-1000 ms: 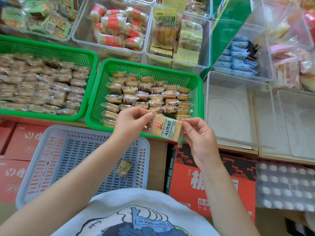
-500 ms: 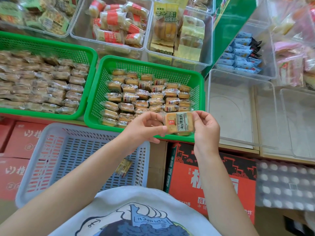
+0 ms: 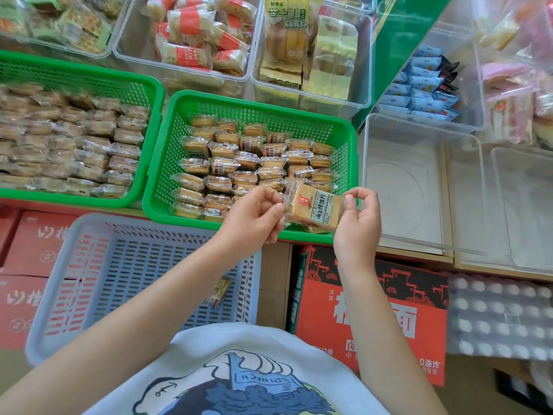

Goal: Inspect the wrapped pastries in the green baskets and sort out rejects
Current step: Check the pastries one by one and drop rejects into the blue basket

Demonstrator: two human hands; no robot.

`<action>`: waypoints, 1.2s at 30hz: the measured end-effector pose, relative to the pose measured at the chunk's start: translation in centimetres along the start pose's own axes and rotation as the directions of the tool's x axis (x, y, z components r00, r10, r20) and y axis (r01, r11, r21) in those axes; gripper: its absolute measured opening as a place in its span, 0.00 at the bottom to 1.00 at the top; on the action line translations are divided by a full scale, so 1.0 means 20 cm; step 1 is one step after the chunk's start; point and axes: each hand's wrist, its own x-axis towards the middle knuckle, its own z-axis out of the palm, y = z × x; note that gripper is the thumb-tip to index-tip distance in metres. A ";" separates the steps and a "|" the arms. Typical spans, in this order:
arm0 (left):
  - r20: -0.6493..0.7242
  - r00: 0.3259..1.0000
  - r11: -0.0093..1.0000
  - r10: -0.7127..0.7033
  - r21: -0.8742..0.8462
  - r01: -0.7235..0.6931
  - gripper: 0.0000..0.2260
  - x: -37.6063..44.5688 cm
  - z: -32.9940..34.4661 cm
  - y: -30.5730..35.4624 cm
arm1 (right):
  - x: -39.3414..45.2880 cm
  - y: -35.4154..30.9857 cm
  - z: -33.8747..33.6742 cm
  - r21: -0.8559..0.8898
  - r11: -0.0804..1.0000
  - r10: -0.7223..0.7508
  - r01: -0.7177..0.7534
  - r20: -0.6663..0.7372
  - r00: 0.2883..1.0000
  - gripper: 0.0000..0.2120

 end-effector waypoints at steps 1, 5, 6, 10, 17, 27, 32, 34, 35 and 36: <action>0.024 1.000 0.999 0.000 -0.054 0.001 0.04 0.00 0.00 0.00 | 0.01 0.01 -0.01 0.024 0.999 0.030 -0.030 -0.002 1.000 0.07; 0.147 0.989 0.974 -0.014 -0.223 0.047 0.06 -0.01 0.00 0.01 | 0.04 -0.01 -0.05 0.315 0.907 0.276 -0.280 0.057 0.959 0.08; 0.172 0.985 0.968 -0.023 -0.241 0.065 0.07 -0.01 0.00 0.01 | 0.04 -0.03 -0.06 0.410 0.847 0.323 -0.339 0.108 0.940 0.10; 0.237 0.969 0.958 -0.064 -0.258 0.126 0.06 0.00 0.00 0.01 | 0.03 -0.06 -0.10 0.542 0.715 0.359 -0.441 0.256 0.897 0.16; 0.222 0.972 0.975 -0.079 -0.186 0.122 0.02 0.02 0.00 0.01 | 0.02 -0.07 -0.09 0.561 0.708 0.270 -0.428 0.344 0.899 0.18; 0.052 0.997 0.997 0.056 0.054 -0.059 0.03 0.11 -0.01 -0.05 | 0.04 -0.03 -0.11 0.313 0.855 0.166 -0.412 0.589 0.791 0.14; 0.102 0.995 0.675 0.023 0.732 -0.091 0.14 0.20 -0.06 -0.22 | 0.15 0.13 -0.12 -0.054 0.998 -0.001 0.018 0.308 0.952 0.16; 0.250 0.968 0.474 -0.032 0.856 -0.206 0.19 0.21 -0.07 -0.31 | 0.18 0.17 -0.11 -0.075 0.996 -0.020 0.051 0.370 0.929 0.17; 0.295 0.952 0.399 -0.076 0.884 -0.242 0.21 0.21 -0.07 -0.36 | 0.18 0.19 -0.10 -0.090 0.994 -0.015 0.057 0.413 0.911 0.17; 0.314 0.943 0.333 -0.108 0.906 -0.263 0.22 0.22 -0.08 -0.39 | 0.18 0.20 -0.09 -0.122 0.989 -0.023 0.087 0.452 0.892 0.17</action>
